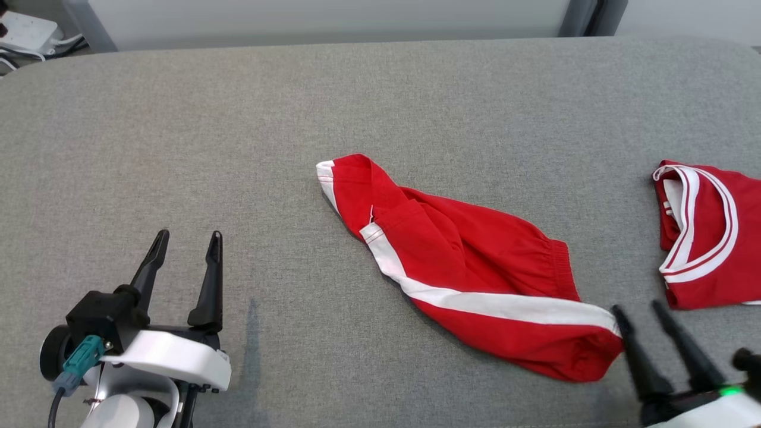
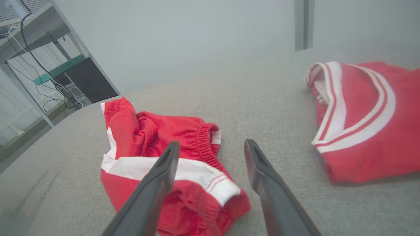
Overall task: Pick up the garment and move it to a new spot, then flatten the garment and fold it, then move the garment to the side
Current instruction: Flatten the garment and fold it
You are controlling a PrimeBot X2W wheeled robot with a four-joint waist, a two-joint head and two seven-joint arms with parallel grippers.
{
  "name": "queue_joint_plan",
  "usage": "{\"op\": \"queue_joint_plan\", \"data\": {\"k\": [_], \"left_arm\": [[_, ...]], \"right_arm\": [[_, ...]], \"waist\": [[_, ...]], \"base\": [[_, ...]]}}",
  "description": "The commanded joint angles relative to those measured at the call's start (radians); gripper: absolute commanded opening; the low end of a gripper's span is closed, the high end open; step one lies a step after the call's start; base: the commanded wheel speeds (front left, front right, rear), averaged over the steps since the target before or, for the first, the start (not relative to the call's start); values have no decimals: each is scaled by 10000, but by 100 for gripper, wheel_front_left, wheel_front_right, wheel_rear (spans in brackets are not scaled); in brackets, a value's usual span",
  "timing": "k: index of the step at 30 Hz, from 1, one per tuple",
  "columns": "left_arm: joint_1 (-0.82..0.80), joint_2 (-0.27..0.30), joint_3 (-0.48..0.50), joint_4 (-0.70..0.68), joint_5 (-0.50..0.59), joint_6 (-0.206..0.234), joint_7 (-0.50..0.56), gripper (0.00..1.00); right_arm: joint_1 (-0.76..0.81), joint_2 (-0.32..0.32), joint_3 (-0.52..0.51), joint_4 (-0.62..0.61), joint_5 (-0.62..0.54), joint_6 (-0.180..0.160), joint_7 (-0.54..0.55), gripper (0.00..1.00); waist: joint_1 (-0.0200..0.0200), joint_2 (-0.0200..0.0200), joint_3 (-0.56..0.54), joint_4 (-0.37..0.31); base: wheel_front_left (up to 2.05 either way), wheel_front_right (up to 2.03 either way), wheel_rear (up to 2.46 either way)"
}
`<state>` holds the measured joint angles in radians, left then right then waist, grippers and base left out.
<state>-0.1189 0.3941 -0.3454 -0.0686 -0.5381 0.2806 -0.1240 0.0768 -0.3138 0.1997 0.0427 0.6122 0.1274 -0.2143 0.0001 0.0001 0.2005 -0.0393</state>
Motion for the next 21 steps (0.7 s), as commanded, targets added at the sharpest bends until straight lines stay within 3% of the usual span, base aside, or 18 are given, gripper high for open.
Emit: {"op": "queue_joint_plan", "data": {"k": [1,4,8,15,21], "left_arm": [[-175,264,449,-298,-1,87,-34,100],[-20,331,557,-351,-41,196,-20,100],[160,409,625,-463,-65,292,9,100],[412,360,561,-657,0,469,-59,100],[723,334,540,-716,10,650,-74,100]], "right_arm": [[74,-398,-76,-326,68,33,-177,100],[82,-644,-882,-694,-186,33,-272,100],[-354,-246,-2026,-984,-946,33,-322,100],[-798,742,-2023,-1079,-2597,33,76,100],[-211,1544,-1614,-617,-3239,33,351,100]], "waist": [[-1,-1,-83,6],[-1,-1,-261,3],[-1,-1,-472,-7],[-1,-1,-885,-9],[-1,-1,-1141,-23]], "base": [[0,0,0],[0,0,0],[0,0,0],[0,0,0],[0,0,0]]}}
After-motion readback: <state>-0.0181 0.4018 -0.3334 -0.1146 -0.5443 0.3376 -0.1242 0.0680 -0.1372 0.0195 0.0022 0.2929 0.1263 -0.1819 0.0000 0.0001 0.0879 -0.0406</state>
